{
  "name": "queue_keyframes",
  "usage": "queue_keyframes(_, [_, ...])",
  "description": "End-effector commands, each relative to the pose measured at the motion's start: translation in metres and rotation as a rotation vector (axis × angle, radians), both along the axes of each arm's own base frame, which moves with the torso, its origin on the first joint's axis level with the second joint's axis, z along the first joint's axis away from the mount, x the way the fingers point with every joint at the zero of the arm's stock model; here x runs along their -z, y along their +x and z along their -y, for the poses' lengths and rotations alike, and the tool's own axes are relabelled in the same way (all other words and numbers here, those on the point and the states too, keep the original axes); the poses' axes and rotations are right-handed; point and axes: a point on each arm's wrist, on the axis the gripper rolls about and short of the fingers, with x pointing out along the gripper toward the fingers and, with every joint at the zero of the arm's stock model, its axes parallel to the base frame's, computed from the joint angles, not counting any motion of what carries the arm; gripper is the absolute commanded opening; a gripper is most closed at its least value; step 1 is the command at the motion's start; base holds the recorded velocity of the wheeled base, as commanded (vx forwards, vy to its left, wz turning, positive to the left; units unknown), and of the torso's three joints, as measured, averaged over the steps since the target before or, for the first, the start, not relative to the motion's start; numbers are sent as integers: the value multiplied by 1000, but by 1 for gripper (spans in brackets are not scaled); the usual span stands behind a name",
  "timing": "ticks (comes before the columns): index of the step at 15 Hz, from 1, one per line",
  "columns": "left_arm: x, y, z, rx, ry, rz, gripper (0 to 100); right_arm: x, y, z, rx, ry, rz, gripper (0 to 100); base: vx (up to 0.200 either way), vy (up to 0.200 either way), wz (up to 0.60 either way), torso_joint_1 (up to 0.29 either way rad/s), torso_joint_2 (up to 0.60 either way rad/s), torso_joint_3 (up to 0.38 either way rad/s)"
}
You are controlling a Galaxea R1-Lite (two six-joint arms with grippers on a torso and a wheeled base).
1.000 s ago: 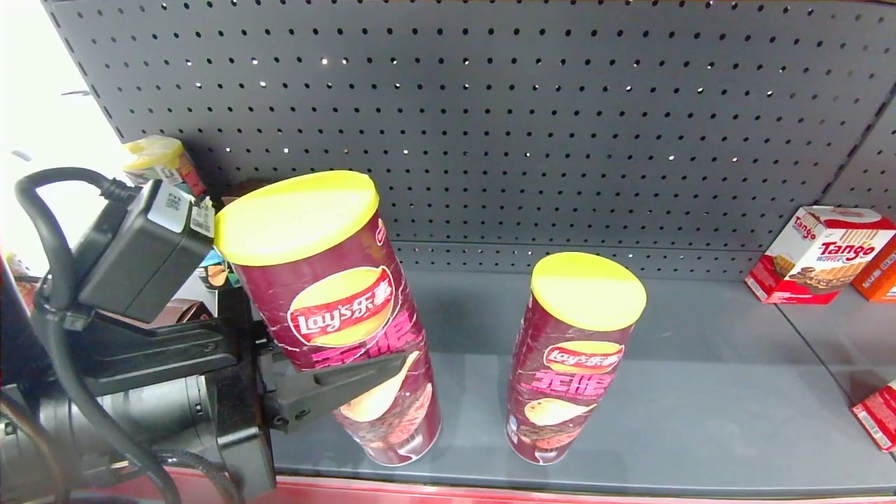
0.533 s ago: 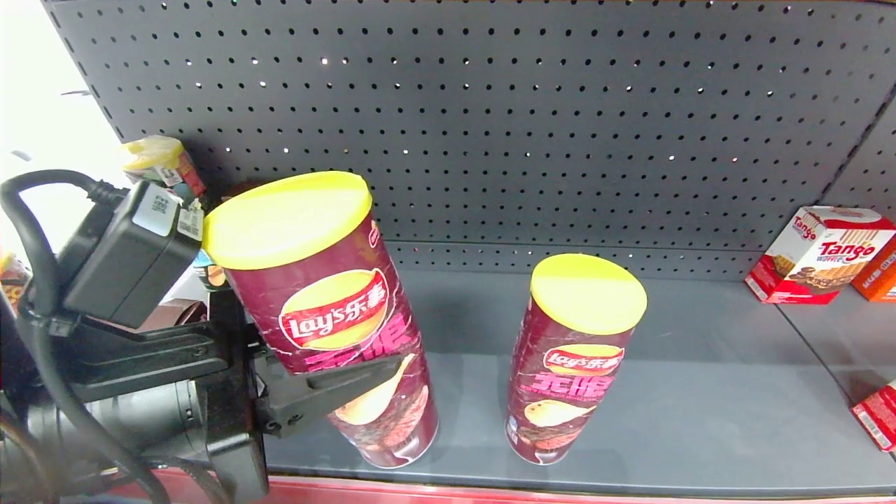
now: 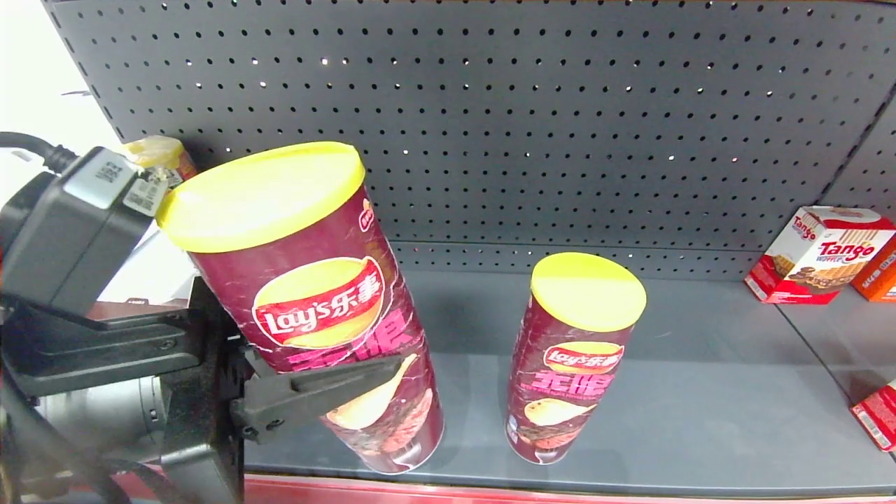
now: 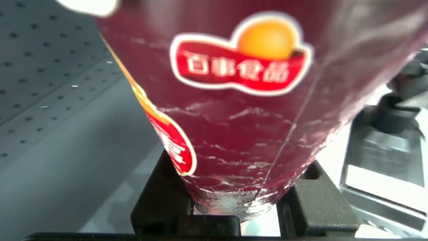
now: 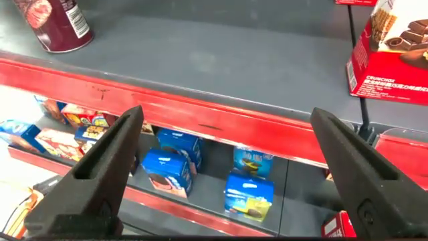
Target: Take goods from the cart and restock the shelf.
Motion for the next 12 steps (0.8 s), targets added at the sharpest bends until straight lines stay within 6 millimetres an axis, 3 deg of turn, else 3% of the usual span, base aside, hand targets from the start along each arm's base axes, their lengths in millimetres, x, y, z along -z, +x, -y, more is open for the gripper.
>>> queue_keyframes(1, [-11,8,-5,-33,4,-8,0,0,0,0,0,-2,-4,100,0,0,0,0,0,0])
queue_keyframes(4, [-15,26,-11,-98,27,-44,0,0,0,0,0,-1,-2,100,0,0,0,0,0,0])
queue_keyframes(10, [-12,45,11,-39,62,28,0,0,0,0,0,-2,-4,100,0,0,0,0,0,0])
queue_keyframes(12, [-14,67,21,-73,98,92,0,0,0,0,0,-2,-4,100,0,0,0,0,0,0])
